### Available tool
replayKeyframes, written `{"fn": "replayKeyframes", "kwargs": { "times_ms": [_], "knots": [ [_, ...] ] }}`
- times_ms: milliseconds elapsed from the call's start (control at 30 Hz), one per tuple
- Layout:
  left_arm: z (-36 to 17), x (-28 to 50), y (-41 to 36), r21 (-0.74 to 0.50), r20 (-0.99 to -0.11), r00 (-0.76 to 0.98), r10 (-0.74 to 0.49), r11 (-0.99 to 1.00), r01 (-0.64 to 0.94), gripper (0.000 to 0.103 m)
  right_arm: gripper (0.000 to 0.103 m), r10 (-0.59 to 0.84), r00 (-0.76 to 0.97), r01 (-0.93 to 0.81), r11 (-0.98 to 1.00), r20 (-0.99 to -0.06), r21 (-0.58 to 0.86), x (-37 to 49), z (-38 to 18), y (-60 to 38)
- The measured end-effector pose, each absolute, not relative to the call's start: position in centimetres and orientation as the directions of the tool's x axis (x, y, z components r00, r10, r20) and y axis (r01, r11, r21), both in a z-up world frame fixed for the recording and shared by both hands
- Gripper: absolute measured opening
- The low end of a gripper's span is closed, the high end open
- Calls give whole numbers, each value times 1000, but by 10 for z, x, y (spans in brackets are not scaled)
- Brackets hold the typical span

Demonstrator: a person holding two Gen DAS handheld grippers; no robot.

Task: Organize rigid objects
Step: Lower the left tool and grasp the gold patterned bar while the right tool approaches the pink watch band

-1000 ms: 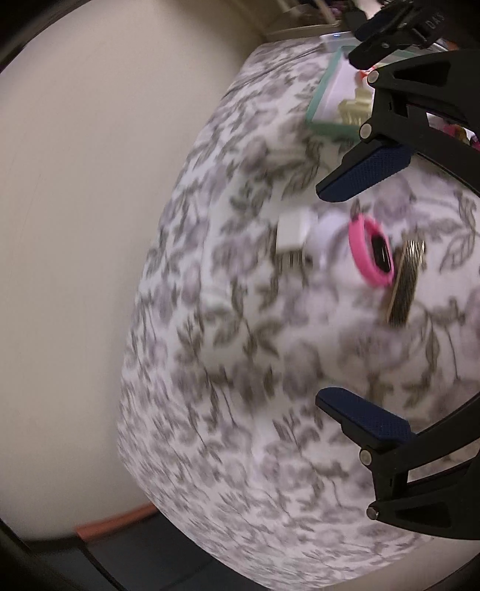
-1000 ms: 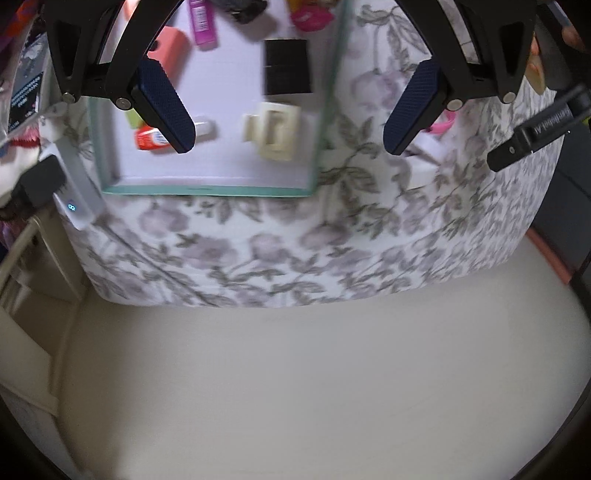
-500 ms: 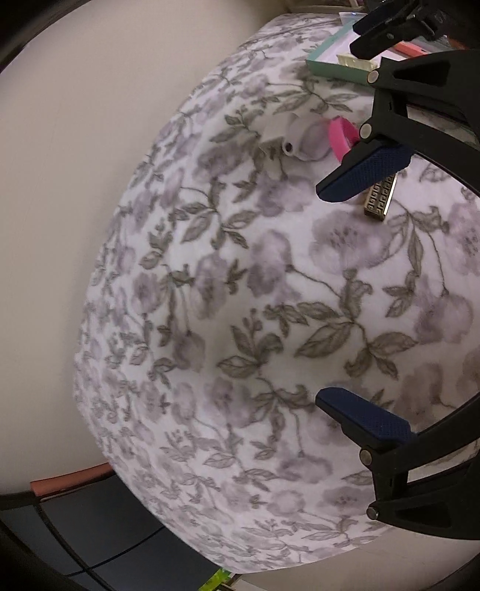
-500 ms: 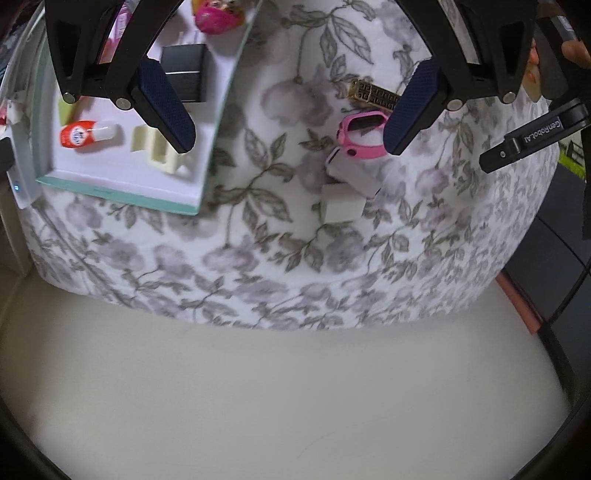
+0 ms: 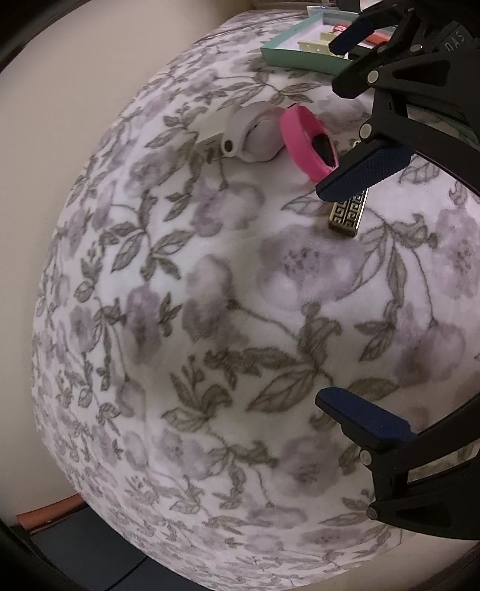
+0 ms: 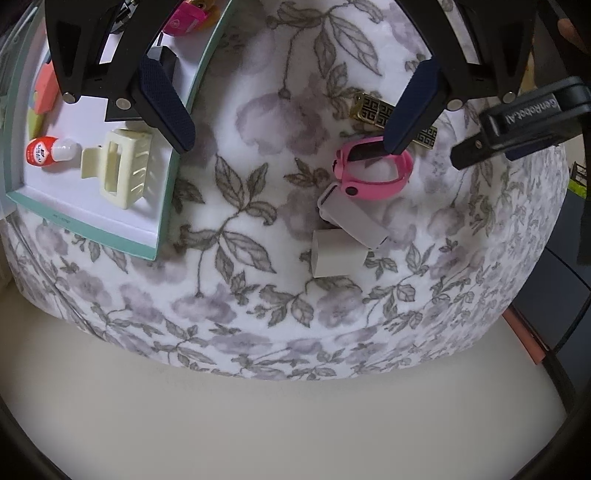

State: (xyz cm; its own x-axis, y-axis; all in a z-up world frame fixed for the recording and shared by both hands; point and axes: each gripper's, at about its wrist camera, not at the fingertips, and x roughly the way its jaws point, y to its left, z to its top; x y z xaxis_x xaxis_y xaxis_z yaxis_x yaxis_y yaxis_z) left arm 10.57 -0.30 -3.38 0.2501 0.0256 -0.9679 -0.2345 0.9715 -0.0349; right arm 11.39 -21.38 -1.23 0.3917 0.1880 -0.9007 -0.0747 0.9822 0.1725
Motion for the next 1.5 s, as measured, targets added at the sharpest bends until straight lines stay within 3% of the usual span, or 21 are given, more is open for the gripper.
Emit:
{"fn": "replayKeyframes", "kwargs": {
  "times_ms": [667,1033,1267,1500],
  "knots": [
    [-47,108,-35,-110,-976,204,-81,985,-136,101,103,139,418,56,982,-898,178,117,-1,-259],
    [-53,101,-81,-81,-978,193,-80,997,4,101,103,139,419,69,980,-897,185,117,-3,-264],
    [-61,102,-95,-66,-982,175,-67,998,11,100,103,137,418,65,982,-898,180,116,-4,-263],
    [-62,102,-90,-89,-979,182,-90,996,17,88,103,137,418,64,982,-898,180,116,-4,-262]
  ]
}}
